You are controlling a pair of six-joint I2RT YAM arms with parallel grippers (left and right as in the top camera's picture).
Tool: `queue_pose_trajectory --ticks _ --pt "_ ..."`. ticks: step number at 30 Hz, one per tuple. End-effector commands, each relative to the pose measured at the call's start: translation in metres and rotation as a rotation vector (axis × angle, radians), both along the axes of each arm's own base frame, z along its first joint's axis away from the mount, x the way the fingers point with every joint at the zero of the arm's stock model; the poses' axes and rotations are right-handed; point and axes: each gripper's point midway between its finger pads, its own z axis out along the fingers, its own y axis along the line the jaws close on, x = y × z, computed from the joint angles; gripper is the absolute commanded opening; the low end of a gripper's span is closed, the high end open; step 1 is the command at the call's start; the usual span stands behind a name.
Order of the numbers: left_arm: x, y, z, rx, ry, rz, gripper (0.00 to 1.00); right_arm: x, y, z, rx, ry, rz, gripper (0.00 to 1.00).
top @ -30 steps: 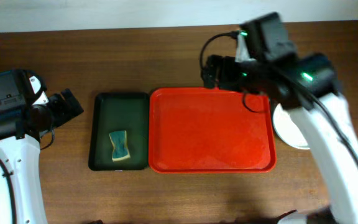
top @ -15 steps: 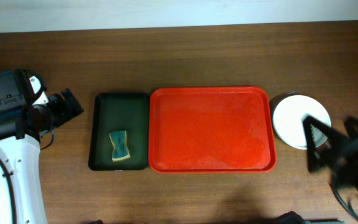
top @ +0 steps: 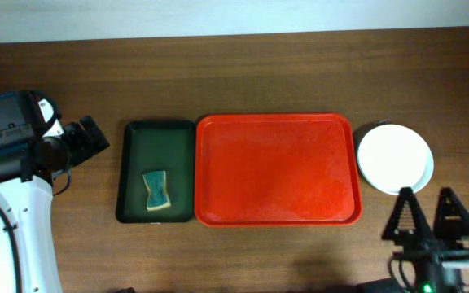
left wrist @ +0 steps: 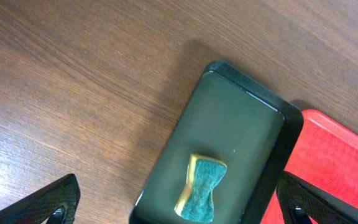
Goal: Clean dirty plates on tray and stack at the side
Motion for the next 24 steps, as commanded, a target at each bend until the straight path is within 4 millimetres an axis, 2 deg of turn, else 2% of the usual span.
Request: queue_pose_trajectory --ticks 1,5,7,12,14,16,17,20,21,24 --pt "0.001 -0.001 0.003 -0.011 -0.009 0.006 0.99 0.026 -0.003 -0.011 0.02 -0.147 -0.035 0.99" --pt "0.001 -0.001 0.003 -0.011 -0.009 0.006 0.99 0.041 -0.008 -0.025 0.038 -0.278 -0.07 0.98" --pt "0.001 -0.001 0.003 -0.011 -0.009 0.006 0.99 0.049 -0.012 -0.04 0.024 -0.251 -0.094 0.98" --pt "0.001 -0.001 0.003 -0.011 -0.009 0.006 0.99 0.06 -0.011 -0.065 -0.19 -0.186 -0.152 0.98" --pt "0.001 -0.001 0.003 -0.011 -0.009 0.006 0.99 0.069 -0.01 -0.088 -0.238 -0.118 -0.157 0.98" --pt "0.001 -0.001 0.003 -0.011 -0.009 0.006 0.99 0.079 -0.01 -0.124 -0.257 -0.001 -0.142 0.99" --pt "0.001 -0.001 0.003 -0.011 -0.009 0.006 0.99 0.085 -0.009 -0.149 -0.278 0.075 -0.13 0.98" --pt "0.001 -0.001 0.003 -0.011 -0.009 0.006 0.99 0.089 0.012 -0.171 -0.49 0.095 -0.036 0.98" --pt "0.001 -0.001 0.003 -0.011 -0.009 0.006 0.99 0.09 0.013 -0.177 -0.512 0.112 -0.029 0.98" --pt "0.001 -0.001 0.003 -0.011 -0.009 0.006 0.99 0.09 0.012 -0.215 -0.548 0.263 0.007 0.98"
